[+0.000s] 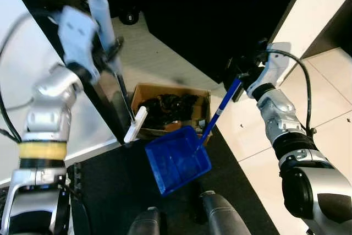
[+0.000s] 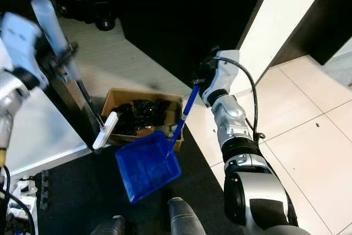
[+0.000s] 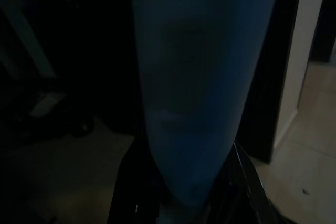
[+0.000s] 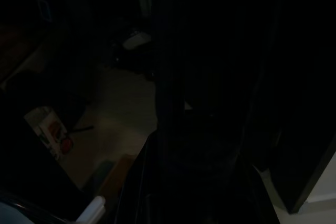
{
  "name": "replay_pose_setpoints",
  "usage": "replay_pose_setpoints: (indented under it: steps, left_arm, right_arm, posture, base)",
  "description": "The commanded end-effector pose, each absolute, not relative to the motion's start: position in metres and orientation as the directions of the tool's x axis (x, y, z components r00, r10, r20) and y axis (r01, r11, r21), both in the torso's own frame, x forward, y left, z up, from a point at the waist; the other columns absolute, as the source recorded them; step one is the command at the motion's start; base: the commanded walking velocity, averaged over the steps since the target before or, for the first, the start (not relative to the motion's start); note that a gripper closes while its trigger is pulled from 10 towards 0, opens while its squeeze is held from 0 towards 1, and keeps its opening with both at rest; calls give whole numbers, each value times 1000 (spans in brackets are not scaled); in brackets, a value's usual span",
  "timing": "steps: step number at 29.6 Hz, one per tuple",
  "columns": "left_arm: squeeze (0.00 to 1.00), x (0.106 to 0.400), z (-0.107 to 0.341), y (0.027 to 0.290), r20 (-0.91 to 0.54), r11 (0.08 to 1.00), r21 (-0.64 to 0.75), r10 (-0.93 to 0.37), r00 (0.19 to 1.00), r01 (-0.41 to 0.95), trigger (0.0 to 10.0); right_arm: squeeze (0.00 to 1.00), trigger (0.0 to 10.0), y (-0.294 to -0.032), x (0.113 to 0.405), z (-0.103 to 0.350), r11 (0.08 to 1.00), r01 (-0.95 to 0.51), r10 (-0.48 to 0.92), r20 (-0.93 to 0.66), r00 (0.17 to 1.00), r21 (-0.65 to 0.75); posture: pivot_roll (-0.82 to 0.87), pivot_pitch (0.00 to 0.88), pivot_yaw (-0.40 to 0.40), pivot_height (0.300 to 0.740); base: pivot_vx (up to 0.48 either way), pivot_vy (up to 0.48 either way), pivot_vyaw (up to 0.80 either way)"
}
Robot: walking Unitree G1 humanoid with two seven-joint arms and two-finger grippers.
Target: Sweep floor
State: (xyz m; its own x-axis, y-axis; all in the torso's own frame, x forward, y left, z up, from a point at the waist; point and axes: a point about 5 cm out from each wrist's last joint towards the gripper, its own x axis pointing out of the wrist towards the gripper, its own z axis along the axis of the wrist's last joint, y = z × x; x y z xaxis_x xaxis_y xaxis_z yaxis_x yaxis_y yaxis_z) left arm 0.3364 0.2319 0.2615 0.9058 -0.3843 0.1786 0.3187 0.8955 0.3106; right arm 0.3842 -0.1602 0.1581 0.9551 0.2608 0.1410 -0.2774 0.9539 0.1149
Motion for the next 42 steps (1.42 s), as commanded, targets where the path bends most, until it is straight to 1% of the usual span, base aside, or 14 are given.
replay_pose_setpoints:
  steps: [1,2,5,9,11,12,16,18,21,26,29,33,39,42]
  left_arm:
    - [0,335,272,226,155,856,353,-451,879,377,10000]
    - [0,335,272,226,155,856,353,-451,879,377,10000]
    - [0,324,274,232,-14,750,386,-577,817,536,10000]
    - [0,321,274,236,-43,739,387,-583,812,551,10000]
    - [0,316,272,242,-92,722,384,-590,802,576,10000]
    - [0,306,273,253,-155,702,366,-602,784,611,10000]
    - [0,300,286,262,-113,718,347,-607,786,604,10000]
    - [0,293,309,273,-14,747,287,-623,782,600,10000]
    - [0,287,309,282,-64,737,285,-623,780,612,10000]
    - [0,279,292,296,-246,722,312,-567,786,618,10000]
    - [0,269,277,298,-347,714,248,-566,748,655,10000]
    - [0,261,273,301,-399,725,210,-549,735,656,10000]
    - [0,263,244,311,-512,778,243,-405,758,580,10000]
    - [0,270,210,309,-535,847,247,-285,795,470,10000]
  right_arm:
    - [0,10000,-162,387,170,956,-270,247,180,952,118]
    - [0,10000,-162,387,170,956,-270,247,180,952,118]
    - [0,10000,-162,390,173,956,-276,258,164,952,97]
    - [0,10000,-162,390,173,955,-280,262,162,951,96]
    - [0,10000,-163,390,173,955,-282,265,158,951,94]
    - [0,10000,-163,390,173,954,-285,269,152,951,93]
    - [0,10000,-164,391,174,954,-285,269,150,951,92]
    - [0,10000,-163,391,175,954,-285,271,148,951,91]
    - [0,10000,-163,392,174,954,-287,273,143,951,90]
    - [0,10000,-163,392,173,953,-289,275,135,952,90]
    - [0,10000,-163,392,173,953,-288,277,125,953,89]
    - [0,10000,-165,393,173,955,-284,273,119,955,84]
    - [0,10000,-165,392,172,956,-283,273,113,955,82]
    - [0,10000,-164,392,169,957,-279,270,107,957,79]
  posture:
    - [22,129,-36,740]
    - [22,129,-36,740]
    - [22,130,-34,740]
    - [22,130,-35,740]
    - [23,130,-35,740]
    - [26,128,-37,740]
    - [28,128,-39,740]
    - [31,126,-41,740]
    - [31,127,-41,740]
    - [35,127,-43,740]
    - [31,124,-43,740]
    - [37,124,-46,740]
    - [39,122,-47,740]
    - [40,121,-46,740]
  base:
    - [0,0,0]
    - [0,0,0]
    - [0,0,0]
    - [0,0,0]
    - [0,0,0]
    - [0,0,0]
    - [0,0,0]
    - [0,0,0]
    - [0,0,0]
    - [0,0,0]
    - [0,0,0]
    - [0,0,0]
    - [0,0,0]
    - [0,0,0]
